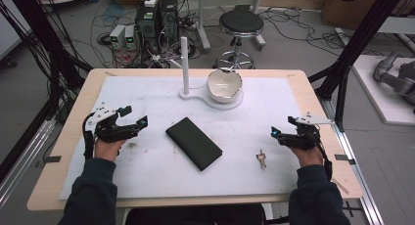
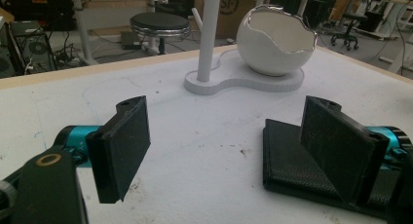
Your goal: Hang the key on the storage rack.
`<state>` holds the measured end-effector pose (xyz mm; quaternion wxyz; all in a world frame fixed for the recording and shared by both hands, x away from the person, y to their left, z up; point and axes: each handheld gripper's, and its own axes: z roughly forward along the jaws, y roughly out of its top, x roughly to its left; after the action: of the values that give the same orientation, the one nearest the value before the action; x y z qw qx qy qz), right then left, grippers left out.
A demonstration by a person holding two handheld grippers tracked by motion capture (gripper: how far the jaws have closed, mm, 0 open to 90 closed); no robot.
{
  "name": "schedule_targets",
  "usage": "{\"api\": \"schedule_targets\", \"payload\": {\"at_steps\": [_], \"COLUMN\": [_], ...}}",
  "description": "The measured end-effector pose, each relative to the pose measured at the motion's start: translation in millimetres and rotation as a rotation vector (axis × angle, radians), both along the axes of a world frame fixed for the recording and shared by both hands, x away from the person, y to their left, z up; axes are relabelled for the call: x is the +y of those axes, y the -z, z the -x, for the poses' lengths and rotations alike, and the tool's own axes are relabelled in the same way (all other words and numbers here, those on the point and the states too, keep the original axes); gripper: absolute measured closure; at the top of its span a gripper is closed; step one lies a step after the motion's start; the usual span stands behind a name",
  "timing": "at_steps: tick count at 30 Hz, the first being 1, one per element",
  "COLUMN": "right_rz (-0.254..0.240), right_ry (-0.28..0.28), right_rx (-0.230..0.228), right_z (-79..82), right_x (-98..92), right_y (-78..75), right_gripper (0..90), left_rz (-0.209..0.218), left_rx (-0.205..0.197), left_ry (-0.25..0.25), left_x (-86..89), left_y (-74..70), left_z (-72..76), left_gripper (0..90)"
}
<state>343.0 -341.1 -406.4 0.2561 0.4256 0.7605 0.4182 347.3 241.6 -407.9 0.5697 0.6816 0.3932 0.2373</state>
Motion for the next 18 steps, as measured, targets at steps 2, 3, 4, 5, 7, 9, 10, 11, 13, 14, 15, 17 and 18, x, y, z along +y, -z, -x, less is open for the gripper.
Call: {"api": "schedule_targets", "payload": {"at_steps": [2,3,4,5,7,9,10,11,13,14,15,17,18], "right_rz": [-0.002,-0.002,0.003,0.001,-0.005,-0.006,-0.004,-0.004,-0.001,0.003,0.009,0.014,0.016], "right_ry": [0.0,0.001,0.003,0.005,0.003,-0.001,-0.005,-0.005,-0.024,-0.049,-0.067,-0.086,-0.111], "right_rx": [0.0,0.001,-0.004,-0.003,0.001,0.004,0.003,0.003,0.009,0.016,0.02,0.024,0.049], "right_z": [0.8,1.2,1.8,2.3,3.5,5.2,5.8,5.8,9.2,12.3,14.1,15.9,20.7], "right_x": [-0.5,-0.7,-1.2,-1.4,-2.4,-2.6,-2.5,-2.5,-1.1,1.4,3.2,5.3,12.2], "right_y": [0.3,0.4,0.9,1.1,2.0,2.8,3.2,3.2,4.1,4.5,4.6,4.7,5.8], "right_gripper": [19.3,19.3,19.3,19.3,19.3,19.5,19.5,19.5,19.7,21.0,23.6,25.0,25.0], "left_rz": [0.003,0.003,0.006,0.002,0.002,0.0,0.001,0.002,0.008,0.003,0.003,0.002,0.01], "left_rx": [0.0,0.0,0.0,0.002,0.004,0.002,0.004,0.003,0.002,0.002,0.002,0.002,0.002], "left_ry": [-0.003,-0.003,-0.005,-0.004,-0.004,-0.002,-0.001,0.0,0.004,0.011,0.011,0.019,0.023], "left_x": [-0.2,-0.2,-0.7,-1.0,-2.4,-3.1,-3.4,-3.9,-5.3,-6.3,-6.3,-7.1,-8.3], "left_y": [-0.2,-0.2,-0.1,-0.2,0.0,0.2,0.1,-0.2,-0.5,-0.5,-0.5,-0.7,-0.8], "left_z": [-0.3,-0.3,-0.6,-0.8,-1.7,-2.1,-2.0,-2.1,-2.4,-3.2,-3.2,-3.8,-2.8], "left_gripper": [18.7,18.8,18.8,18.8,19.0,19.0,19.0,19.0,19.0,19.2,19.2,19.2,19.2]}}
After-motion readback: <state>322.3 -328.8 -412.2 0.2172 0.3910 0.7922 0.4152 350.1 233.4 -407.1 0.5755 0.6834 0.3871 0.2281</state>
